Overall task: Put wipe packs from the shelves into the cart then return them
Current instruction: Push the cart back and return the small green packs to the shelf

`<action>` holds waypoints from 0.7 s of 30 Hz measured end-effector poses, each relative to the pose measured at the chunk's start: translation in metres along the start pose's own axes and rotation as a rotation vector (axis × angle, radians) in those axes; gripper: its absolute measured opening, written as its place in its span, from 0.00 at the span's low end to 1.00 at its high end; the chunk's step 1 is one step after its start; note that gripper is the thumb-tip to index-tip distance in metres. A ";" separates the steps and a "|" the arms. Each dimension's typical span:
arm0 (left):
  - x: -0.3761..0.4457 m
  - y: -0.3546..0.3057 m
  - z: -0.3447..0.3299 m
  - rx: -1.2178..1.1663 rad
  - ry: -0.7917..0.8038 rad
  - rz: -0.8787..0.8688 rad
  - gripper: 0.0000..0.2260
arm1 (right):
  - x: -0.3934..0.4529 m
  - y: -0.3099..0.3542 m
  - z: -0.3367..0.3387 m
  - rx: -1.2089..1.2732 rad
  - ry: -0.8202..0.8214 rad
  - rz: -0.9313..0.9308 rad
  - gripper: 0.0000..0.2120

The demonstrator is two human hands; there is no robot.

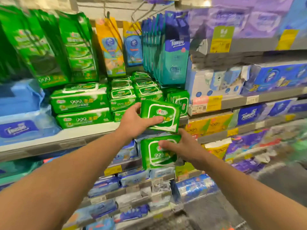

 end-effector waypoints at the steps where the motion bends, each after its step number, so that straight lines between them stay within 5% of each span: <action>1: 0.011 0.003 -0.001 0.028 -0.059 -0.009 0.28 | 0.007 -0.005 0.008 -0.043 -0.007 -0.054 0.28; 9: 0.070 0.023 -0.004 0.249 -0.285 -0.022 0.31 | 0.054 -0.032 0.045 0.045 0.096 -0.121 0.28; 15: 0.070 0.039 -0.019 0.510 -0.417 -0.033 0.37 | 0.066 -0.049 0.041 0.118 0.121 -0.152 0.39; 21: 0.059 0.038 -0.006 0.588 -0.411 -0.064 0.30 | 0.061 -0.047 0.044 0.299 0.074 -0.132 0.19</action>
Point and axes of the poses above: each hand's wrist, its own x-axis towards the middle knuckle, its own z-axis out of the back of the hand, y = z × x, the point moved 4 cm from there along x, towards the middle knuckle, and after that the axes turned 4 degrees about y, right-handed, at the moved point
